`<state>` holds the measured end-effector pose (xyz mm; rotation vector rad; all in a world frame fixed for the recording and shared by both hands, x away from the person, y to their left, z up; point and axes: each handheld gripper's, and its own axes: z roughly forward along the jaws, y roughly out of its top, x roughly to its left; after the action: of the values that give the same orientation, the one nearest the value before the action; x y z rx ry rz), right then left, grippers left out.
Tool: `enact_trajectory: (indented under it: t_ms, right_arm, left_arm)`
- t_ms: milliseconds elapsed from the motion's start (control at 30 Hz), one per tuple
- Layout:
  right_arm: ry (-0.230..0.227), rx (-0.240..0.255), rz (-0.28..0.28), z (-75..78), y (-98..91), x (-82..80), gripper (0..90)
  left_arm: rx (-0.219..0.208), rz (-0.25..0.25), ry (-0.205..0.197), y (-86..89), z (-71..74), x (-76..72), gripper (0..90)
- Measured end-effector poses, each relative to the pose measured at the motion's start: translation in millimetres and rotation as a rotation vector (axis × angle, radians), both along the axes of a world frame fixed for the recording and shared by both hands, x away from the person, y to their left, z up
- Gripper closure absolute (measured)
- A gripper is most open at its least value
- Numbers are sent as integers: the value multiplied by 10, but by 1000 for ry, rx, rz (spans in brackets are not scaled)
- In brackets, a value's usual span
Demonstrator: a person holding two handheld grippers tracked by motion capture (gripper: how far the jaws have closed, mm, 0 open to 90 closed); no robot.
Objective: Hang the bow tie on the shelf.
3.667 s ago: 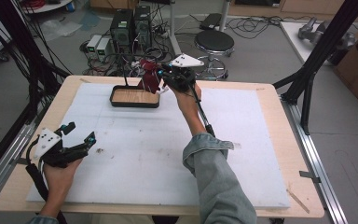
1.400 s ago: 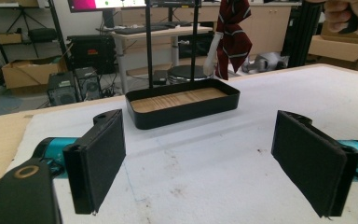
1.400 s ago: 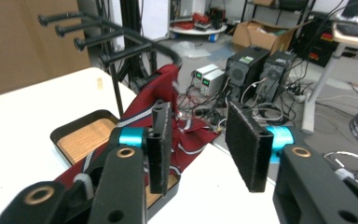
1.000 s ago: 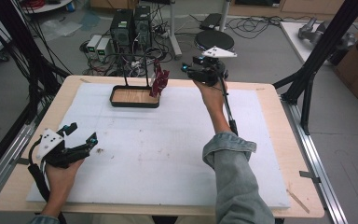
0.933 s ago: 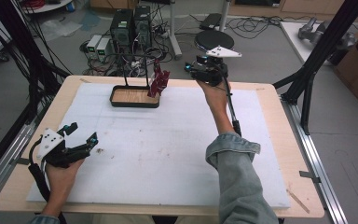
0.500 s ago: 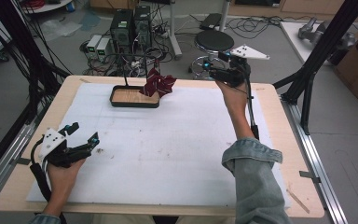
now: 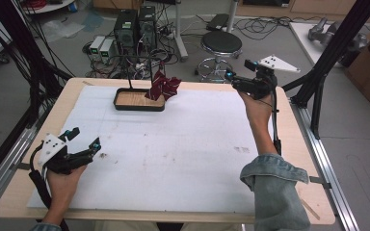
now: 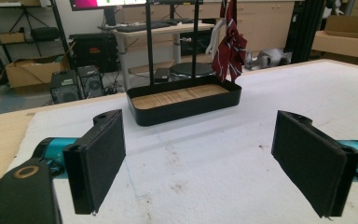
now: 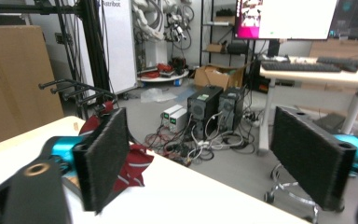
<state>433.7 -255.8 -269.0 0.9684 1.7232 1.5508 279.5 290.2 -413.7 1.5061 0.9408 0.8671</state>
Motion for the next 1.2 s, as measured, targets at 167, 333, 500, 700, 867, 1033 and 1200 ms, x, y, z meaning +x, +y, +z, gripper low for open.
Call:
enact_trajectory:
  t_ms: [167,333,500,700,867,1033,1200]
  right_arm:
    - [-56,23,-29,5,-109,-164,171]
    - [-61,15,-57,1,-200,-320,123]
    - [-100,-14,-73,-64,-251,-542,122]
    - [-115,-14,-86,-212,-353,-808,121]
    - [-121,1,-114,-365,-468,-992,119]
    - [-114,19,-144,-553,-578,-1127,118]
    - [-99,57,-173,-742,-662,-1258,115]
  left_arm:
    - [0,3,0,-6,-3,5,177]
    - [5,1,1,-10,-3,9,177]
    - [5,3,3,-5,-4,10,177]
    - [4,2,3,-19,-7,13,177]
    - [7,3,4,-25,-8,17,177]
    - [8,3,5,-31,-10,19,177]
    - [9,5,6,-27,-10,18,177]
